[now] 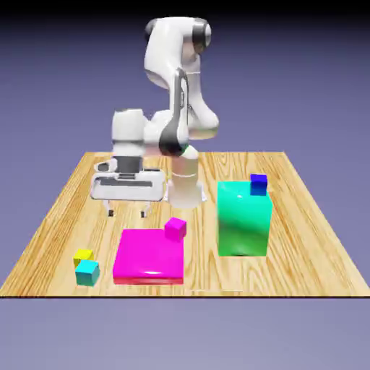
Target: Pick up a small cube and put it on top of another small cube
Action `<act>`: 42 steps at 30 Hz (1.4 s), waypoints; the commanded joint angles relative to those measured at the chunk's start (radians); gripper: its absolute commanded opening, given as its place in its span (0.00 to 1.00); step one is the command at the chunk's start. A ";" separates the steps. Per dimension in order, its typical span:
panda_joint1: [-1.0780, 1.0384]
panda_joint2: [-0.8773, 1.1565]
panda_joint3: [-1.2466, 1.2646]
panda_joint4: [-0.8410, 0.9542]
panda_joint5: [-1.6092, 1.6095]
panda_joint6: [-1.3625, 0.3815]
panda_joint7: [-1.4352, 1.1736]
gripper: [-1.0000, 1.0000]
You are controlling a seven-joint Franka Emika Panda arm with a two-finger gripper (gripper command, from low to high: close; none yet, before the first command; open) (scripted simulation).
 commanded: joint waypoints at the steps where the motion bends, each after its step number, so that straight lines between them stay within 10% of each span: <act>1: -0.005 0.036 -0.019 0.017 0.023 -0.011 -0.036 0.50; 18: -0.188 0.556 -0.017 0.262 0.420 -0.014 -0.508 0.50; 19: -0.188 0.556 -0.017 0.262 0.420 -0.014 -0.508 0.00; 20: -0.188 0.556 -0.017 0.262 0.420 -0.014 -0.508 0.00; 42: 0.557 -0.241 -0.007 0.034 -0.156 -0.551 -0.507 0.00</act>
